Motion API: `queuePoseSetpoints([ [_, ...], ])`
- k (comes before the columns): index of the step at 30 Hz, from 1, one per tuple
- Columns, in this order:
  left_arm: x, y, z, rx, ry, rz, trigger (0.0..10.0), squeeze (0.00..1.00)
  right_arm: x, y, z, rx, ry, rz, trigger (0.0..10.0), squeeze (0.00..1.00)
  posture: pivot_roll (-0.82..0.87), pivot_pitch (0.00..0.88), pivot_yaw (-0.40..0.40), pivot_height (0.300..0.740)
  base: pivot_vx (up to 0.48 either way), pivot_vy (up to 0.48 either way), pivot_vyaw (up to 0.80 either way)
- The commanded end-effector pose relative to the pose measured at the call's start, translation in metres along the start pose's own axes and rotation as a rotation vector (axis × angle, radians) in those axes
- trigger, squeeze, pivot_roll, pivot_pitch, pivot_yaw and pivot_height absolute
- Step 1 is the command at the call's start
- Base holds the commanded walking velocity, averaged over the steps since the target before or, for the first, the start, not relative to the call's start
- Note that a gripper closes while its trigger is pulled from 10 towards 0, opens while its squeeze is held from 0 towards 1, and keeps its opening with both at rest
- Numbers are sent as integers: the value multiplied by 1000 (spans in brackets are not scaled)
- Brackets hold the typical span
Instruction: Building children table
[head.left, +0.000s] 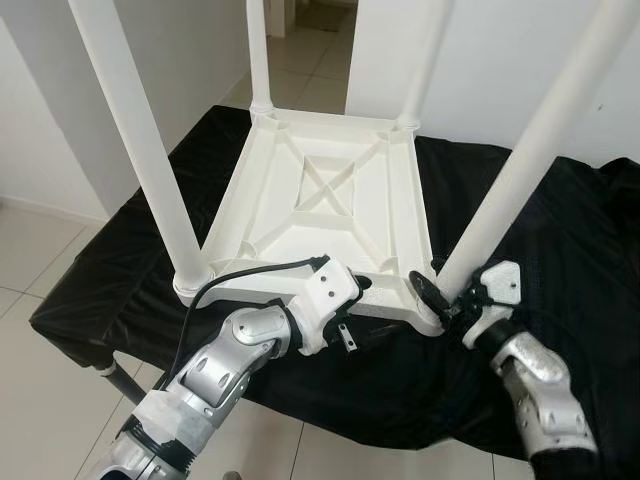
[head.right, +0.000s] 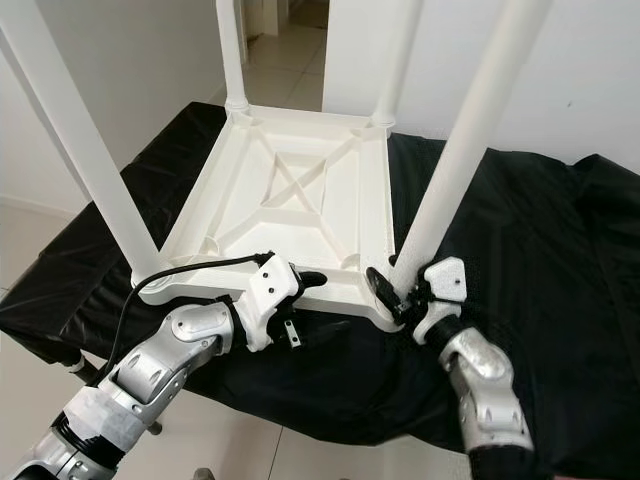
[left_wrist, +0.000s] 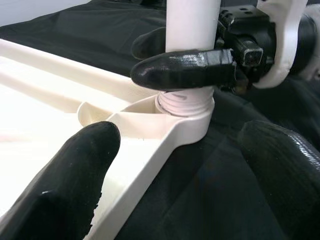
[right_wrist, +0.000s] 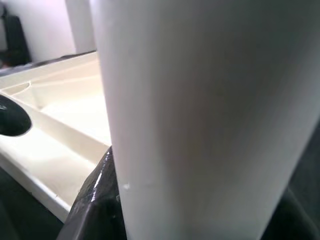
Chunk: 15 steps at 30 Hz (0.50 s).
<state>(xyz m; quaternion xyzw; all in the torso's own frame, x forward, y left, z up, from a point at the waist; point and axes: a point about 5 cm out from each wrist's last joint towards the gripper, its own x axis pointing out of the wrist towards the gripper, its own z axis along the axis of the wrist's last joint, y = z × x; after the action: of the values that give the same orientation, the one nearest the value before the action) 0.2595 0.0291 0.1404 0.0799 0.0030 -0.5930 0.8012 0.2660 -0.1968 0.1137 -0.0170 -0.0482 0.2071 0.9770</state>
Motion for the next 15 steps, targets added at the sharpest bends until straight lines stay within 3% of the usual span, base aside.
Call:
queuePoseSetpoints([
  [1,1,-3,1,25,6,-80,10000,0,-8,-1,-16,37,73,-54,10000,0,-101,0,-20,740,0,0,0],
  [2,1,-3,1,24,3,-84,10000,0,-7,0,-16,42,62,-122,10000,0,-107,0,-17,740,0,0,0],
  [4,1,-3,1,24,3,-84,10000,0,-7,0,-16,42,62,-122,10000,0,-107,0,-17,740,0,0,0],
  [7,3,-5,1,22,-1,-97,10000,0,1,8,-15,62,58,-345,10000,0,-114,0,-16,740,0,0,0],
  [12,3,-6,1,21,-2,-99,10000,0,3,12,-18,80,66,-409,10000,0,-114,0,-16,740,0,0,0],
  [15,4,-6,0,18,-4,-96,10000,0,5,19,-34,91,156,-682,10000,0,-105,0,-38,740,0,0,0],
])
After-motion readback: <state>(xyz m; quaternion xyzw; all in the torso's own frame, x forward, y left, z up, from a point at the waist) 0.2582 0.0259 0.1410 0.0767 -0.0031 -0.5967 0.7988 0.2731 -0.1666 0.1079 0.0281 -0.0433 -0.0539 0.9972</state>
